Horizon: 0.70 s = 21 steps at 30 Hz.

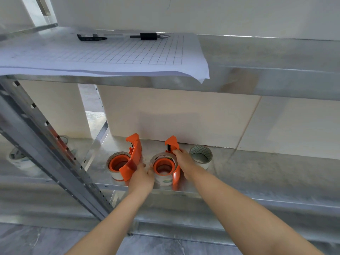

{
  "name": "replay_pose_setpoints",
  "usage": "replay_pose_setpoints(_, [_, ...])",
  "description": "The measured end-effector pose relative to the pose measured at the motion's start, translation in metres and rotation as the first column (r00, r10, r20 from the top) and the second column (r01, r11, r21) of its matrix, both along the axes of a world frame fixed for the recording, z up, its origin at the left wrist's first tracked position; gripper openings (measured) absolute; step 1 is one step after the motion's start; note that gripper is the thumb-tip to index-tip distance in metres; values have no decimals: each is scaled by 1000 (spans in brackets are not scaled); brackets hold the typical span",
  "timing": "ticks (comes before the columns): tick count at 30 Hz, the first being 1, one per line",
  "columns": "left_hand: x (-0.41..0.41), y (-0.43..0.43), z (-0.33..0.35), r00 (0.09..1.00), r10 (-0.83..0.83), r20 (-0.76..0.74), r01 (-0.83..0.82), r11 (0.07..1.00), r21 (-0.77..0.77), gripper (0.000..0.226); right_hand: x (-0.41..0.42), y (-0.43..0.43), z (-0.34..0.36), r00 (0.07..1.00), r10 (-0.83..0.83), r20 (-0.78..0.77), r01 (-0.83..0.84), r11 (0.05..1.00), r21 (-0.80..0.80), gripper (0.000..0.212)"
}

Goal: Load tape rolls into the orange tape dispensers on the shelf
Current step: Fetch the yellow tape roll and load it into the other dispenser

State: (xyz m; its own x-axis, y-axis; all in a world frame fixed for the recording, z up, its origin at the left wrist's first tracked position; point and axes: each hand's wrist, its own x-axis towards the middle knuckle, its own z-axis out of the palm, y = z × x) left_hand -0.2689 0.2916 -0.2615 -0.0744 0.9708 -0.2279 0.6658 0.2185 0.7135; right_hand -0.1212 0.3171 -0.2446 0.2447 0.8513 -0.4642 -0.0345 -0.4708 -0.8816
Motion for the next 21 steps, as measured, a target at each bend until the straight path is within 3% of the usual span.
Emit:
replay_pose_setpoints(3, [4,-2,7,999,33,33,-34,999,24,45,8,-4,0,998,24,-53,-26,999,-32,58])
replay_pose_setpoints(5, [11,-6,16,997,26,68,-36,988,153,36,13,-12,-4,999,18,-42,-20,998,-52,63])
replay_pose_setpoints(7, [21,-12,26,993,-45,111,9,952,305,19,19,-26,-8,997,-53,-52,49,996,-77,54])
replay_pose_setpoints(9, [37,-18,31,974,-176,146,105,911,399,8,31,-42,-10,982,-168,-89,162,984,-68,33])
replay_pose_setpoints(11, [58,-23,33,943,-299,148,207,871,445,6,49,-56,-8,954,-299,-32,299,954,25,18])
replay_pose_setpoints(15, [104,-31,29,886,-395,244,316,898,307,24,88,-65,-7,849,-483,214,441,871,215,19])
replay_pose_setpoints(18, [129,-27,21,902,-385,194,352,918,181,63,106,-66,-11,878,-309,365,258,949,183,46])
replay_pose_setpoints(21, [142,-18,16,926,-279,253,291,957,-11,83,112,-65,-18,901,-34,432,-9,995,97,83])
